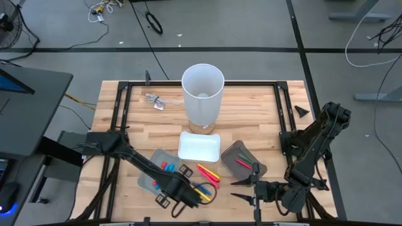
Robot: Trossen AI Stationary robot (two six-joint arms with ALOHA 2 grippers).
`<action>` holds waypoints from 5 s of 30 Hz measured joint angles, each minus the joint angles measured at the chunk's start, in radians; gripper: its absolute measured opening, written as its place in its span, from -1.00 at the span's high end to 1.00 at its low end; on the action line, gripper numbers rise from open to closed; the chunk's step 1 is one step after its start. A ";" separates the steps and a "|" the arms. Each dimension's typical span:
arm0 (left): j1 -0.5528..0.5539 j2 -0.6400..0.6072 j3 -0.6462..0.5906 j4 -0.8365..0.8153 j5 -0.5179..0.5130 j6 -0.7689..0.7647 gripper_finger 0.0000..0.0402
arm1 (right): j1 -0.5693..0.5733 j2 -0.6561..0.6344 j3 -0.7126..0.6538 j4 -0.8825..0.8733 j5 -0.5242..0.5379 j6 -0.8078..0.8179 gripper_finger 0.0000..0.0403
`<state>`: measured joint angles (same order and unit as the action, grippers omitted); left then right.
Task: Pick & Place Markers
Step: Adjust the white bin
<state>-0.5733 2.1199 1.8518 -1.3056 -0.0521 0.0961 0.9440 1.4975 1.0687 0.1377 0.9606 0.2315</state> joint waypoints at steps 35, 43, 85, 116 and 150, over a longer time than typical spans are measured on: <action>0.177 -0.568 -0.669 0.940 0.015 -0.021 0.42 | -0.035 0.000 0.000 0.020 0.000 -0.049 0.27; 0.202 -0.487 -0.670 0.949 0.048 0.008 0.15 | -0.035 0.000 0.000 0.024 0.000 -0.059 0.27; 0.134 -0.189 -0.669 1.098 0.011 0.012 0.12 | -0.035 0.000 0.000 0.051 -0.002 -0.109 0.27; 0.114 -0.138 -0.667 1.107 0.011 0.010 0.12 | -0.035 0.000 0.000 0.057 -0.001 -0.110 0.27; 0.119 -0.130 -0.479 0.794 -0.105 0.001 0.12 | -0.035 0.000 0.000 0.060 -0.002 -0.115 0.27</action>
<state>-0.4545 1.9896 1.3733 -0.5118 -0.1568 0.0967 0.9087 1.4971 1.0691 0.1982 0.9585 0.1162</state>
